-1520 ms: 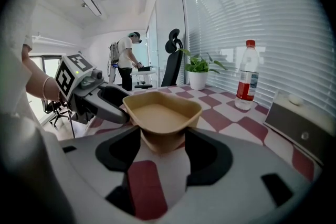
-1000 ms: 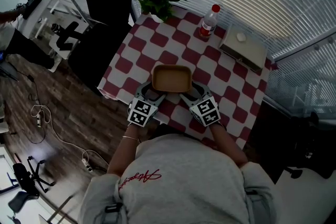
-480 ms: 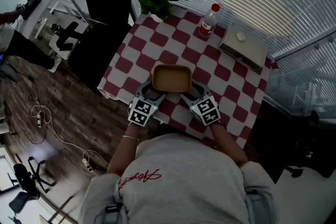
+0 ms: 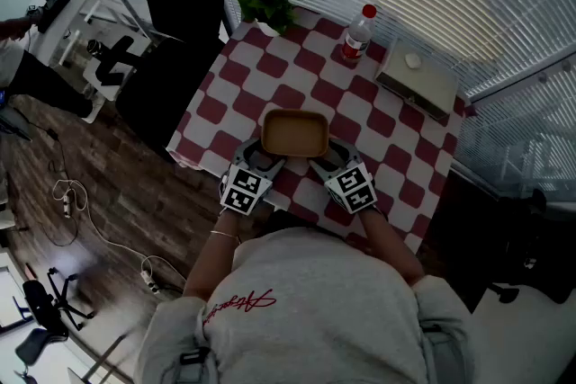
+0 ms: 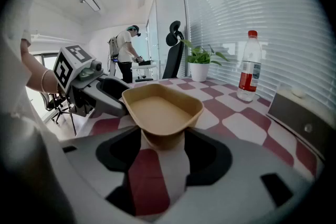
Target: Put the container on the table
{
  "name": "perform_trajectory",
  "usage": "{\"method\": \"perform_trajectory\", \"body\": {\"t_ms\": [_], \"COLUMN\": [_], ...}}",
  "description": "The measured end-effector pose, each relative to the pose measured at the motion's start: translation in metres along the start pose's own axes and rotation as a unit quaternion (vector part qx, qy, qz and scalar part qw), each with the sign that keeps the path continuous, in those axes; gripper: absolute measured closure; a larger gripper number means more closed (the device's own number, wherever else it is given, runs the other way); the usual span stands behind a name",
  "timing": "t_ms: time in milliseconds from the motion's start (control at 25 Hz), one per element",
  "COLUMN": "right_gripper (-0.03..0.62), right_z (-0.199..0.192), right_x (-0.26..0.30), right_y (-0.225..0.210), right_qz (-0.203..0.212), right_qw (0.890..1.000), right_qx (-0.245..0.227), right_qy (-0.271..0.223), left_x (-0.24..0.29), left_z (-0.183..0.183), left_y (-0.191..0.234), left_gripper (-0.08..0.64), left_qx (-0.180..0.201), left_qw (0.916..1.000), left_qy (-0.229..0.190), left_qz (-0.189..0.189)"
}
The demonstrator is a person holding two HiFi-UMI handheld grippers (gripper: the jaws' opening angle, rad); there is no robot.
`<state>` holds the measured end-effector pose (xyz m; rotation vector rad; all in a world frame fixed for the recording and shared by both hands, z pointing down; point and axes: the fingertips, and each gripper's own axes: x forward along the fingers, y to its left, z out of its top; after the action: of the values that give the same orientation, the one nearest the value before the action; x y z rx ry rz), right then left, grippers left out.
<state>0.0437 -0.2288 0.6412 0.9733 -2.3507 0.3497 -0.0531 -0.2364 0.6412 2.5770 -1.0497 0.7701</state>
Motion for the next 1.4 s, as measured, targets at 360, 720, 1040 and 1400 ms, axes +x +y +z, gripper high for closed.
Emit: {"method": "perform_trajectory", "body": {"t_ms": [360,720,1040,1400], "right_gripper": [0.328,0.328,0.327,0.327], "right_z": [-0.0014,-0.0033,-0.0061,-0.0039], "right_x": [0.0007,0.0024,0.0031,0.0029], "right_y": [0.0002,-0.0014,-0.0012,0.001], "right_qz": [-0.002,-0.008,-0.016,-0.027], "right_qw": [1.0,1.0,1.0,1.0], "right_qx": [-0.001,0.001,-0.004,-0.014], "right_qy": [0.007,0.003,0.006,0.004], "left_x": [0.0009,0.0037,0.0045,0.0055], "left_z": [-0.0009,-0.0035,-0.008,-0.0072], "left_y": [0.0004,0.0008,0.0009,0.0008], "left_gripper": [0.267,0.267,0.267,0.267], "left_qx": [0.003,0.012,0.019,0.022], "left_qw": [1.0,0.9998,0.9994,0.9992], "left_qy": [0.005,0.007,0.009,0.01], "left_qz": [0.008,0.015,0.028,0.031]}}
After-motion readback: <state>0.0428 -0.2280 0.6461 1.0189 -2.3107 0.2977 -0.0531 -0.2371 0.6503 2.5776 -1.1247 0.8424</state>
